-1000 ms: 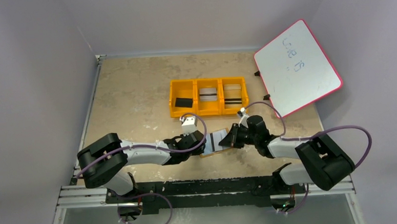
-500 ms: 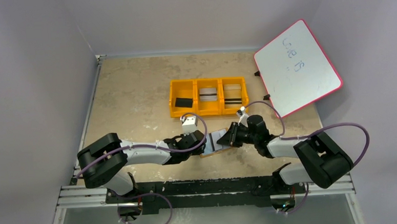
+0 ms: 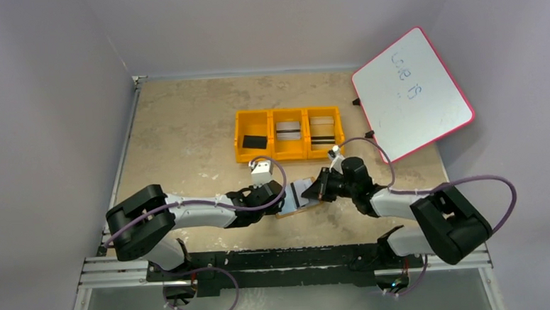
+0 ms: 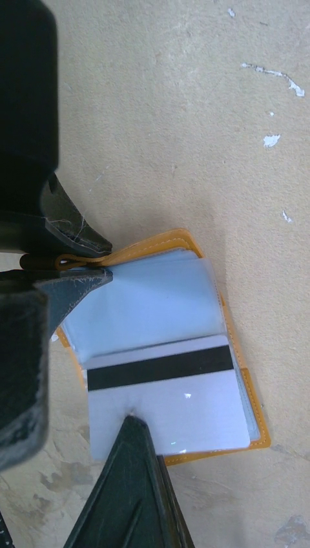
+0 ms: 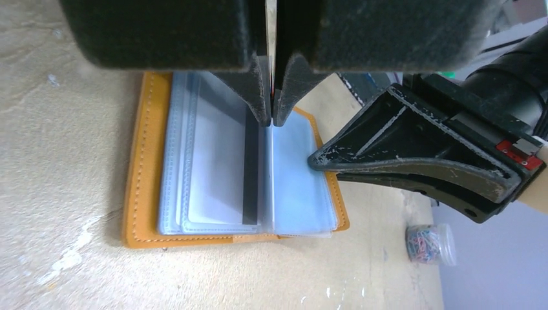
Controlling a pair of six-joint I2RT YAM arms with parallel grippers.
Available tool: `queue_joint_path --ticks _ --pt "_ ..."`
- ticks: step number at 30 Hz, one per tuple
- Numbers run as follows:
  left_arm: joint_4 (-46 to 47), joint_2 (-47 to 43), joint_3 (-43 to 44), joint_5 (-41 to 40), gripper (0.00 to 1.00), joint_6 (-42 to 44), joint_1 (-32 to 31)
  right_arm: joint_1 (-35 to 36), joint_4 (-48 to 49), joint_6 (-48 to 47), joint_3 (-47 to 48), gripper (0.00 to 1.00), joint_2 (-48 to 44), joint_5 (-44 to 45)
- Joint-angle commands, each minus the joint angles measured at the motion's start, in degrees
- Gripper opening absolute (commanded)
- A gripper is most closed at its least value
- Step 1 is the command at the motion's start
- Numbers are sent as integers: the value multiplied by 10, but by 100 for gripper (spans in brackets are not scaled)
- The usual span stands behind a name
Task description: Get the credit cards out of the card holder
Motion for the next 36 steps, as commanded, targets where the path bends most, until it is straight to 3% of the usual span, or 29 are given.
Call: queue_joint_path --ticks 1,9,15,20,27,36 --pt "-47 -12 7 -27 0 4 0 -1 -76 -42 30 0 -58 58" --pt "-36 -34 -5 -37 1 -4 0 -1 -177 -106 60 0 -158 96" --pt "-23 -67 -18 -43 30 -6 0 -1 -205 -193 91 0 -227 153" --pt "-35 -90 -8 -53 40 -3 0 -1 -185 -369 132 0 -244 175" --pt "-69 -143 -11 -91 45 -12 0 -1 -184 -561 227 0 -176 161" --pt "-103 -230 -43 -130 48 -26 0 0 -330 -740 386 0 -24 144"
